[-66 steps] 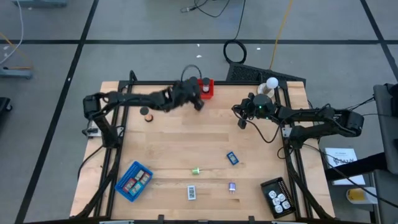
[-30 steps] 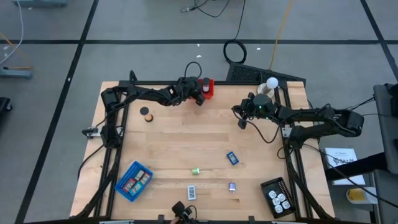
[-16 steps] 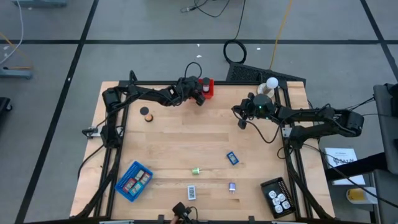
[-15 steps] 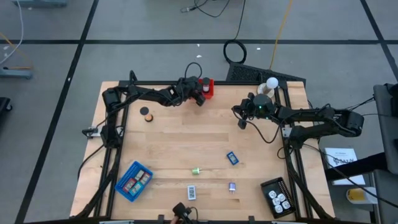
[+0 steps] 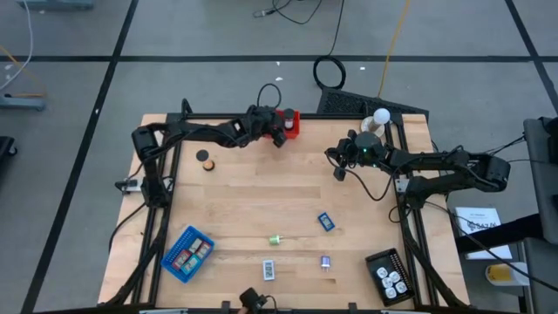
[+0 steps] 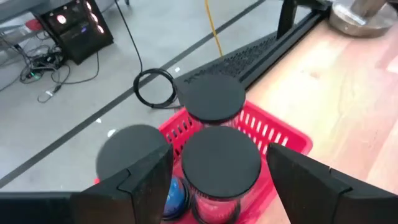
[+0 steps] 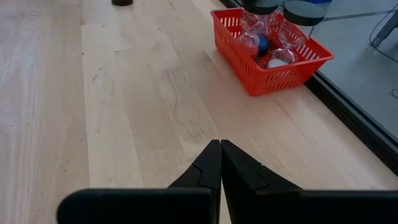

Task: Pick & Place Office items
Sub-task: Put the blue digital timer into the blue bin

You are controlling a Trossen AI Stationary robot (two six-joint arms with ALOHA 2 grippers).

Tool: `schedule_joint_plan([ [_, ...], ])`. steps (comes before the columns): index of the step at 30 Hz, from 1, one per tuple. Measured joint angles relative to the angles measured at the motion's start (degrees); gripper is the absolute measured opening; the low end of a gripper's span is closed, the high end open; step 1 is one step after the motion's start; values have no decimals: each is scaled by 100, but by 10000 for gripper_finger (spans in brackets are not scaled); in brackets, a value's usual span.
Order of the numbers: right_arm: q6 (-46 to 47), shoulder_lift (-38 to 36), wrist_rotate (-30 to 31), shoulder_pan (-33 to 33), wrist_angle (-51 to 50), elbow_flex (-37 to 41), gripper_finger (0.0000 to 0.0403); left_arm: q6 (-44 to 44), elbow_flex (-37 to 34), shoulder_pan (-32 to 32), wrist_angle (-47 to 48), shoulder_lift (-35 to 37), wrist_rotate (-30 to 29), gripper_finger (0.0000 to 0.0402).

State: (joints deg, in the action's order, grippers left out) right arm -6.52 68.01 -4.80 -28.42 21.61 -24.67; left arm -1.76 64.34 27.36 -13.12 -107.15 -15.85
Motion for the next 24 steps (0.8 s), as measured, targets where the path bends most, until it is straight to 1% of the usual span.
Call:
schedule_joint_plan([
  [3,7,0,0,0,0,0,0,-4,0,-12,152,198,-18,252],
  [6,34,0,0,0,-1,0,0,77,0,-34,322,459,0,233],
  [9,89,0,0,0,-2,0,0,155,-8,-118,541,737,66,201],
  [12,111,0,0,0,-4,0,0,225,-192,-244,419,1000,267,157],
  [14,114,0,0,0,-2,-1,0,292,-438,-315,216,1164,574,125],
  [17,114,0,14,1,-1,-1,0,360,-1034,-432,-506,1360,988,81],
  [21,165,0,27,1,2,-1,0,270,-1889,-521,-1417,1560,1275,31],
  [24,265,0,26,0,19,0,0,-129,-2153,-489,-1461,1697,1534,6],
])
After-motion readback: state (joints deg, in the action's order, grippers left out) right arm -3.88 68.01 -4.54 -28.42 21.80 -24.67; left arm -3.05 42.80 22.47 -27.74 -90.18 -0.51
